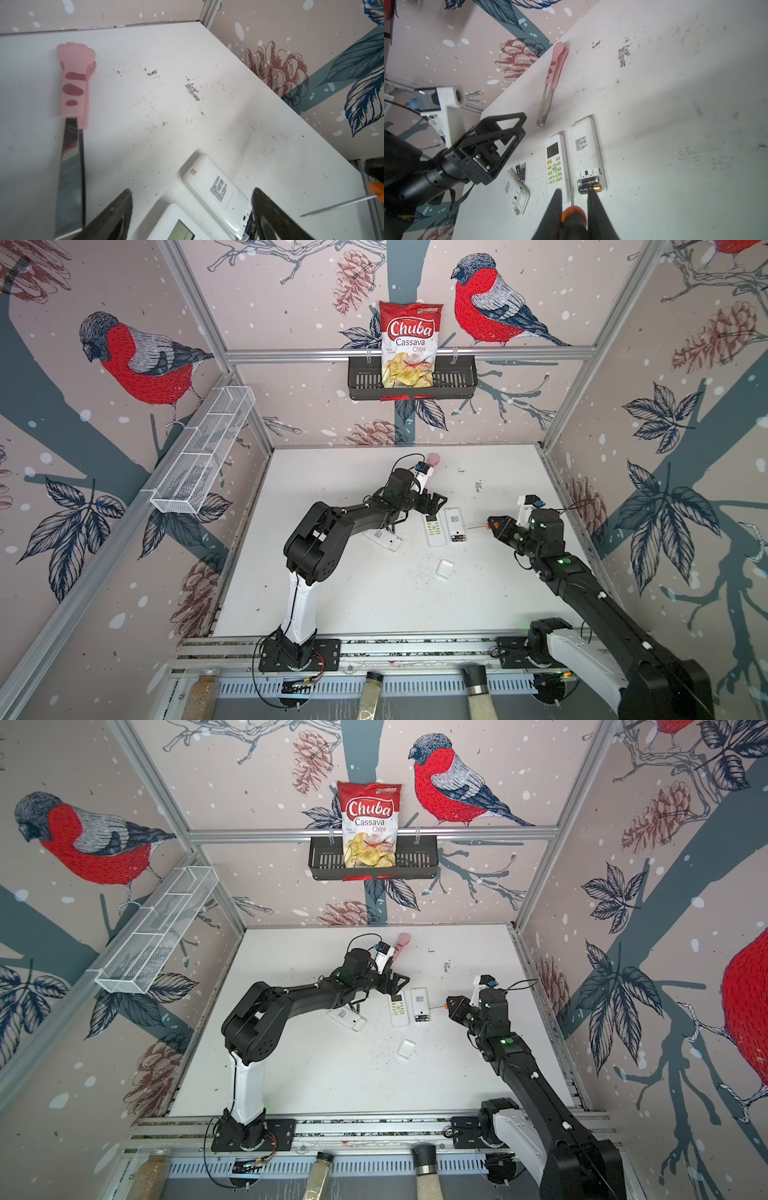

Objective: Unload the batteries from the remote control

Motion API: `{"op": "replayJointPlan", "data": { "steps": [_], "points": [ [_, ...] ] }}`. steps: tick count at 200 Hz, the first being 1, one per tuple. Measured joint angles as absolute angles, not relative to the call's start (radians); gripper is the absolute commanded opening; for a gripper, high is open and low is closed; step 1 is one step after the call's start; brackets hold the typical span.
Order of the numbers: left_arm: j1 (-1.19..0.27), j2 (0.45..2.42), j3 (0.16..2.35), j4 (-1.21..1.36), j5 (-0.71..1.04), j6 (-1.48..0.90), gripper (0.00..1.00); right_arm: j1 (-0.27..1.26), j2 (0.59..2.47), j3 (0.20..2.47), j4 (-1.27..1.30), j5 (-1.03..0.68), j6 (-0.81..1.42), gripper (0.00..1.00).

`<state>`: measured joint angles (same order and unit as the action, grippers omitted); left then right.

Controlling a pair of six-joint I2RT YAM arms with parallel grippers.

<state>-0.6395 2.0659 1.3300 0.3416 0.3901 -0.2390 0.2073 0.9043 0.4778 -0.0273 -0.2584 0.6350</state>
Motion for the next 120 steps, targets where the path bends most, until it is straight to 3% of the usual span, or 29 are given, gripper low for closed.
{"op": "replayJointPlan", "data": {
  "steps": [120],
  "points": [
    [-0.717,2.173,1.459,0.075,0.219,-0.149,0.94,0.353,0.948,0.427,0.008,-0.138,0.657,0.0]
  ]
}}
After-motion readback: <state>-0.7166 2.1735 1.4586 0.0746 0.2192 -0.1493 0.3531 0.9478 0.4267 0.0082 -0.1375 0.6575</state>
